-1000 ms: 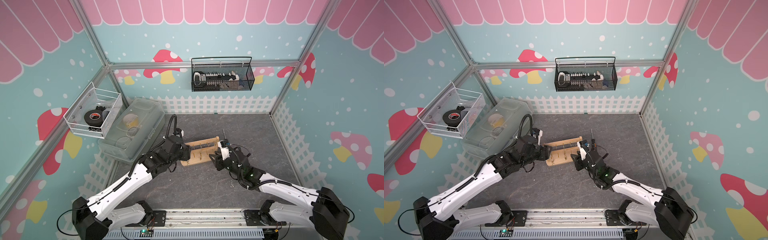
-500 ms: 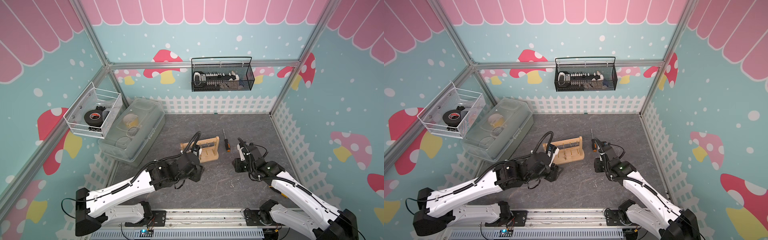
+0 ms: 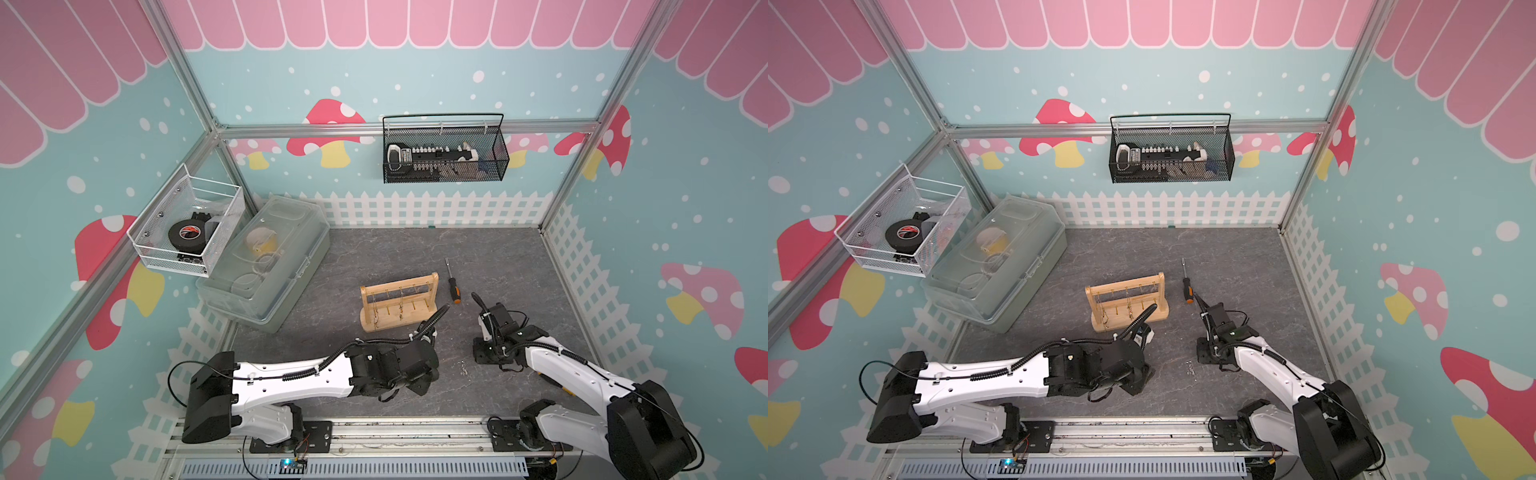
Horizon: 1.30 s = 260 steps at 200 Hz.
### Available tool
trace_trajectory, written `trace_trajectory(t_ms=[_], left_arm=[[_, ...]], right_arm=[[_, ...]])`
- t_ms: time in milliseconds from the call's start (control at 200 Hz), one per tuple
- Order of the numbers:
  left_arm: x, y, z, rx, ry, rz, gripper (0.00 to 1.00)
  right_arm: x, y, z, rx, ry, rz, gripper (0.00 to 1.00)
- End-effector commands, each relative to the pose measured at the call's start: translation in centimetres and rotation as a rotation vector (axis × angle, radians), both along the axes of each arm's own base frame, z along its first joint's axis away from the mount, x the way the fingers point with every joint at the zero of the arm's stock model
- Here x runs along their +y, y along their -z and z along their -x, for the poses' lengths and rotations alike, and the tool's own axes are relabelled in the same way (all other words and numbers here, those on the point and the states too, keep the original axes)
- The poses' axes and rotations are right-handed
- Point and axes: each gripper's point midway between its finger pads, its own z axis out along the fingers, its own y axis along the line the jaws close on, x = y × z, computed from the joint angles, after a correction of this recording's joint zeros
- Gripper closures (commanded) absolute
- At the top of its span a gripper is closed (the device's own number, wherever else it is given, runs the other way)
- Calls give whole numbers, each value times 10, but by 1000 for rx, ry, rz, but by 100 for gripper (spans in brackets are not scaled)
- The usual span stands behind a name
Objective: Hang the necklace on the jewelry display stand
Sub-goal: Pick up the necklace from the center of the board.
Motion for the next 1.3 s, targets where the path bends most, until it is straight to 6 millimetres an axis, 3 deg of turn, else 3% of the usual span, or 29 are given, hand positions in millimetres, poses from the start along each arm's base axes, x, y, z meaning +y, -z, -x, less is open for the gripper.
trace_trajectory(t_ms=[0,245,520,921,1096,1296], left_arm=[[8,-5,-11,-20,-47,27,48],[25,-4,-22,-21,-82,24,48],[35,-8,-28,-30,-95,17,48],[41,-5,-29,-27,-109,22,48],[44,-1,-30,-29,-113,12,48],[48,-3,-33,-33,-125,17,48]], right_arm=[[0,3,-1,-3,27,-10,69],[-2,19,0,35,42,5,81],[-5,16,1,40,54,20,88],[-15,5,4,35,76,66,80],[-10,16,3,56,71,47,84],[-9,12,3,44,73,35,91]])
